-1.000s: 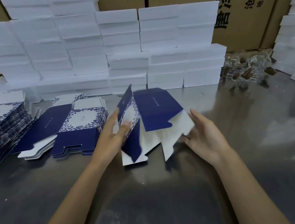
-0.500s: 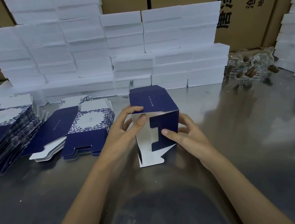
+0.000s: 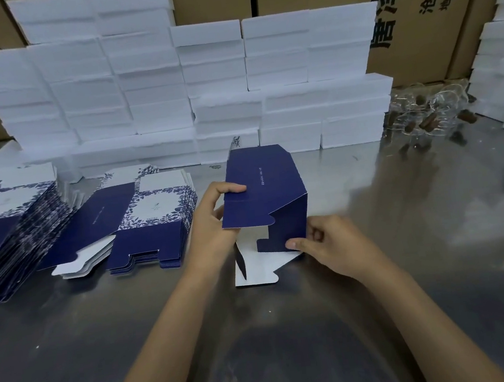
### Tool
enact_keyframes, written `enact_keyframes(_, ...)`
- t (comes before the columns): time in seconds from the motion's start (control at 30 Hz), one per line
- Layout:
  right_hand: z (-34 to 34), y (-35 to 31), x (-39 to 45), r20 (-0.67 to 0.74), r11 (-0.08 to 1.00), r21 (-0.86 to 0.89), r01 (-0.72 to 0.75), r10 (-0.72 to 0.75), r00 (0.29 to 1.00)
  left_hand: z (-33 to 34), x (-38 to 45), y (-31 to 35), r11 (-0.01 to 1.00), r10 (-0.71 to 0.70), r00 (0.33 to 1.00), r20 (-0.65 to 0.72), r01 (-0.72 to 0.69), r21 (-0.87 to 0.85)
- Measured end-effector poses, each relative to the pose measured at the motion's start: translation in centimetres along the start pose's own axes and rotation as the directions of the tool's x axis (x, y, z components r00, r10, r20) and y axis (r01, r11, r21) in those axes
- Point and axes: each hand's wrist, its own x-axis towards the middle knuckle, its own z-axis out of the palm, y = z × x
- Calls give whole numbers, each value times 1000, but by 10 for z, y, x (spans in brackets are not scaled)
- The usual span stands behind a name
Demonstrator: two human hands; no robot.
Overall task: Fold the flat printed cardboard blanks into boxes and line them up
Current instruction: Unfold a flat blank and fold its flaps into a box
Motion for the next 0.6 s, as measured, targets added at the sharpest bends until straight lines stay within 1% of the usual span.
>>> enact_keyframes(0.13, 3, -3, 1, -12, 999, 4, 34, -34, 999, 1, 0, -4, 1000, 17, 1000, -20, -17, -4)
enact_keyframes(0.3, -2, -5, 4, 5, 1000, 7, 23, -23, 1000, 1, 1, -5, 999, 27, 1000, -12, -27, 30)
enact_keyframes(0.43, -4, -9, 4, -93, 995, 12, 95, -93, 991, 0, 0, -5, 999, 20, 1000, -21, -19, 41)
enact_keyframes(0.5, -3, -10, 3, -101, 994, -19, 105, -106, 989, 1, -1, -5, 998, 22, 1000, -19, -21, 54)
enact_keyframes(0.6, -4, -13, 3, -94, 996, -31, 83, -86, 992, 3, -3, -4, 998, 17, 1000, -22, -16, 61)
